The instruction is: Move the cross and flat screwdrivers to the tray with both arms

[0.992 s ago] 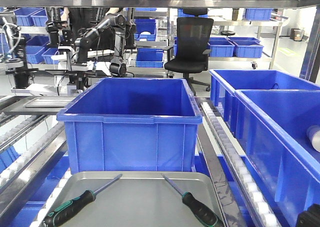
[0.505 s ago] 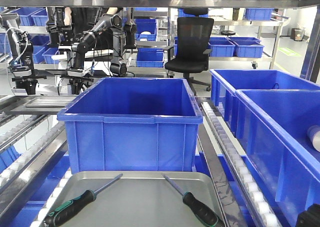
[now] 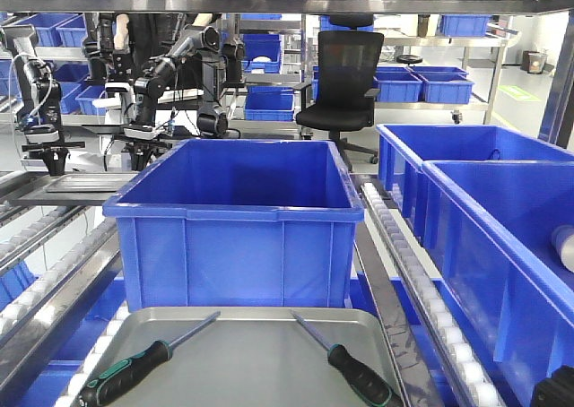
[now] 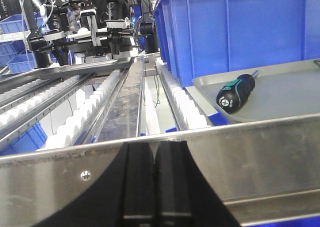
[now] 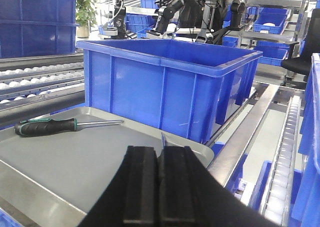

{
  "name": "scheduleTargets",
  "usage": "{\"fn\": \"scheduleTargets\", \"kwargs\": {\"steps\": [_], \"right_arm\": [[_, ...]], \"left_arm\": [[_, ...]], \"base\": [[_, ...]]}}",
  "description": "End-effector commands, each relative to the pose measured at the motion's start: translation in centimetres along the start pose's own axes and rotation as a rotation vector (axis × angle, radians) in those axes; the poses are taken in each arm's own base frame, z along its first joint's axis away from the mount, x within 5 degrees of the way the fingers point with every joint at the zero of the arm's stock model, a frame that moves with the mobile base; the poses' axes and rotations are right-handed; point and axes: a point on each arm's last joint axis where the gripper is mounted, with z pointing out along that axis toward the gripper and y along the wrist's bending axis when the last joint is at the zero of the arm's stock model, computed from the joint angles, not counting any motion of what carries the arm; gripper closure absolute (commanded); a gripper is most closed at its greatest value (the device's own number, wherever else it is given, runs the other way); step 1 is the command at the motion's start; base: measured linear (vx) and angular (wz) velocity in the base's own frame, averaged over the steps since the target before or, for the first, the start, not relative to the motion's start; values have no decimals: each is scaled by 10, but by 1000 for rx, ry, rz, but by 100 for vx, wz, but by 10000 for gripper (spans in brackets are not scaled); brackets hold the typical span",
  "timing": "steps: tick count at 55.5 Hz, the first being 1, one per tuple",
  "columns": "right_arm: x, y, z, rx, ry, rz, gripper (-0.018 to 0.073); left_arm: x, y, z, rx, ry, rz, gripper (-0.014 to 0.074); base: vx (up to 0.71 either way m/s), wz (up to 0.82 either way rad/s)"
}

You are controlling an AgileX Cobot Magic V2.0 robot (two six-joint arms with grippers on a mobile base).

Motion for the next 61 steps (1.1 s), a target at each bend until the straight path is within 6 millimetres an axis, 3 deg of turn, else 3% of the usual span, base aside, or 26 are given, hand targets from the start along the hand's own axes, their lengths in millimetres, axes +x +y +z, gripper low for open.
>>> {"fn": "scheduleTargets", "kwargs": {"steps": [1,13,19,24,29,36,61], "right_arm": [[-14,-3,-2,38,-82,-2,567],[-3,-9,-4,104,-57,-138,567],[24,-19,-12,223,-87,-96,567],[58,-24,-22,325,-126,-18,567],[92,-26,-33,409,-154,20,567],[123,-25,-43,477,-211,41,567],[128,-25,-44,494,-170,67,567]], "left_arm": [[-17,1,-3,-8,-129,-11,599],[-17,1,-3,-8,-129,-11,599],[-17,1,-3,-8,-129,-11,599],[-17,1,-3,-8,-129,-11,599],[-17,1,-3,-8,-129,-11,599],[-17,1,-3,-8,-129,-11,599],[-17,1,-3,-7,-128,-11,599]], "base": [[0,0],[0,0],[0,0],[0,0],[0,0],[0,0],[0,0]]}}
